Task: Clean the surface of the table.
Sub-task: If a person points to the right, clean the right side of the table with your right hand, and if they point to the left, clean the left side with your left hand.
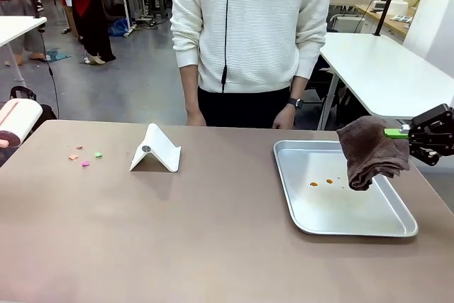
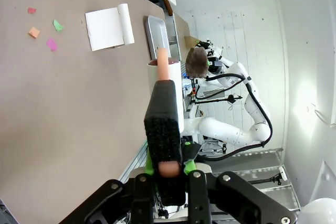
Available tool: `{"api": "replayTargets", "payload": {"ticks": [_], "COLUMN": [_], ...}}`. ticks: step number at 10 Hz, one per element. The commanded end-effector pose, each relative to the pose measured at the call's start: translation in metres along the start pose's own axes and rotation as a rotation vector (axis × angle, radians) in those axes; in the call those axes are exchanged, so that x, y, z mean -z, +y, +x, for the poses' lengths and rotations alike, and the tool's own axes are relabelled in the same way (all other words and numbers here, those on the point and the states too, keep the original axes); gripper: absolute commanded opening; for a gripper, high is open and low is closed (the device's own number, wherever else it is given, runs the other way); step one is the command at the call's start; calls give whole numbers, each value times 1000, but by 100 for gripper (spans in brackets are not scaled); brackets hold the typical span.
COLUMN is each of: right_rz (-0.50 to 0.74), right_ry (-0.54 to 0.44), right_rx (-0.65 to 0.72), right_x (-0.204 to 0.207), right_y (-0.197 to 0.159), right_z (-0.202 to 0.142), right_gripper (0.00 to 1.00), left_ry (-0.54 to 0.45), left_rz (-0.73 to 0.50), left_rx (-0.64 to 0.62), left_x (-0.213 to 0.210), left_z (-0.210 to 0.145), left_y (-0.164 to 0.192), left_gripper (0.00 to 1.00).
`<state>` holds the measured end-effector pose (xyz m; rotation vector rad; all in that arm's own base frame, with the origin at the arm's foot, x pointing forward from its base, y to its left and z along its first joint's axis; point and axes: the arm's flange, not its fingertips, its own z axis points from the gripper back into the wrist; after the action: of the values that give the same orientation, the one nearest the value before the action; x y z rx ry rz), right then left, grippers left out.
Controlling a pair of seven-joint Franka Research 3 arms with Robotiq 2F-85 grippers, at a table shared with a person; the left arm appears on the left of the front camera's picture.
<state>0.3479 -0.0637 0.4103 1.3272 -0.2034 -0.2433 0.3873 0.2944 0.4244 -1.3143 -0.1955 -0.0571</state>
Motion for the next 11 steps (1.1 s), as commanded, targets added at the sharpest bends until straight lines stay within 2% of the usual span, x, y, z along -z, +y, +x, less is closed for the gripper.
{"api": "replayTargets", "payload": {"ticks": [1,11], "right_rz": [2,2], "right_ry": [1,1], "right_rx": [-6,-6], "right_x": [1,1], "right_y": [1,1], "right_z": [-8,-8], "right_gripper": [7,7], "left_ry": [3,3], "left_rz": [-3,-3], "left_rx": [13,13], "left_x": [0,0], "left_z": [0,0], "left_y": [-2,-2], "left_gripper": [22,22]}}
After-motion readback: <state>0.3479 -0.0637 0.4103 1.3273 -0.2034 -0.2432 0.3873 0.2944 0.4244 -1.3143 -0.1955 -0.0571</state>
